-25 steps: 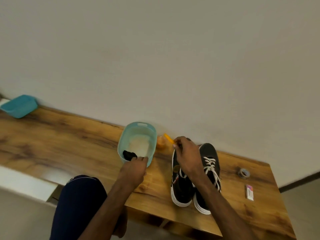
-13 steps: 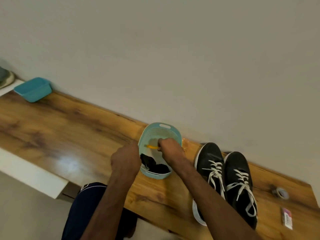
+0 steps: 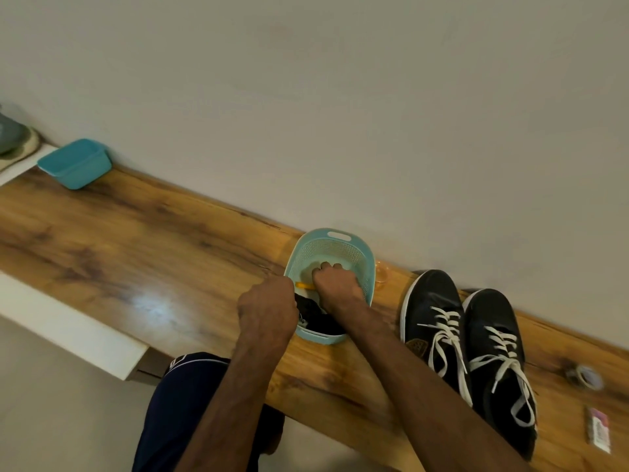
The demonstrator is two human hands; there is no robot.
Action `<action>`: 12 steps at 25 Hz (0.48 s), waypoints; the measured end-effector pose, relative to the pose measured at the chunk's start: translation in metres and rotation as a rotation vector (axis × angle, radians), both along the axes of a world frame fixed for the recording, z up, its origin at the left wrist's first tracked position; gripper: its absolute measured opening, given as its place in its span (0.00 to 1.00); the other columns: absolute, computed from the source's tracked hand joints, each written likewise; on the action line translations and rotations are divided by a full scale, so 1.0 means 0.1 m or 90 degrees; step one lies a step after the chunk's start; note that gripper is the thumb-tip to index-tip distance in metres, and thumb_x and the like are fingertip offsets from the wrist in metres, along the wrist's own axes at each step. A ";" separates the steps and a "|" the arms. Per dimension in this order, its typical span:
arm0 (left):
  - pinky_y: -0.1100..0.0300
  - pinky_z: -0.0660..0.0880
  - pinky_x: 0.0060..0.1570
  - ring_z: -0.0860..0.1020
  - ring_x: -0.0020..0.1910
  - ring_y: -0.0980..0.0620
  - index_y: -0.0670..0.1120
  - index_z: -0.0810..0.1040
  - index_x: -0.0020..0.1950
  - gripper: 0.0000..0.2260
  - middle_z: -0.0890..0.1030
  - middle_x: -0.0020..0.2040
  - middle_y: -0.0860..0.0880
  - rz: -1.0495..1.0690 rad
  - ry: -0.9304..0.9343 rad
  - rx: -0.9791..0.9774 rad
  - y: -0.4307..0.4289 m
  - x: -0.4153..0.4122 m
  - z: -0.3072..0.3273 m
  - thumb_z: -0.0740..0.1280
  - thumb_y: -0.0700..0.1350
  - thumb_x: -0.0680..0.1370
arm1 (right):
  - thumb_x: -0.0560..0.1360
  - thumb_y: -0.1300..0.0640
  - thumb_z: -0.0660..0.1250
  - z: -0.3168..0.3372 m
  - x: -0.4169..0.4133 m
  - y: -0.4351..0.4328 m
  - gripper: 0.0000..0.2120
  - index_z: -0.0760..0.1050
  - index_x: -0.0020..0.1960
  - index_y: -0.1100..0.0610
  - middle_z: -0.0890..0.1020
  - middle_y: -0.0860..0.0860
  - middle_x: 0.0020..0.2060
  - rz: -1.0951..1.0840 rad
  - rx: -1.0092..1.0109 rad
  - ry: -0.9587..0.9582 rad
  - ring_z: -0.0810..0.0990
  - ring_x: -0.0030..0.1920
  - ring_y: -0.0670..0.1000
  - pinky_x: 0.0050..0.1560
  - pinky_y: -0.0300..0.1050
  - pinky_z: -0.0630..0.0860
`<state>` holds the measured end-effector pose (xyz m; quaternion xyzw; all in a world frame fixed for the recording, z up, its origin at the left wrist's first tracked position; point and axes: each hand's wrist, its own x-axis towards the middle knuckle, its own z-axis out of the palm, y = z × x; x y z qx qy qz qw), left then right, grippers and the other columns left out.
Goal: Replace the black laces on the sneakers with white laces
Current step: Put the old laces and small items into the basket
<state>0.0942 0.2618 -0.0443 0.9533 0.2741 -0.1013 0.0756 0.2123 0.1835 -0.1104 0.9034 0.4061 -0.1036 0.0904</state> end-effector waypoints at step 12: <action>0.48 0.76 0.53 0.77 0.59 0.45 0.48 0.70 0.71 0.21 0.75 0.65 0.47 -0.223 -0.255 -0.207 -0.34 0.09 0.12 0.67 0.49 0.79 | 0.78 0.57 0.66 0.66 -0.18 -2.68 0.08 0.77 0.56 0.56 0.79 0.53 0.55 -0.435 0.617 -0.222 0.74 0.57 0.54 0.58 0.49 0.70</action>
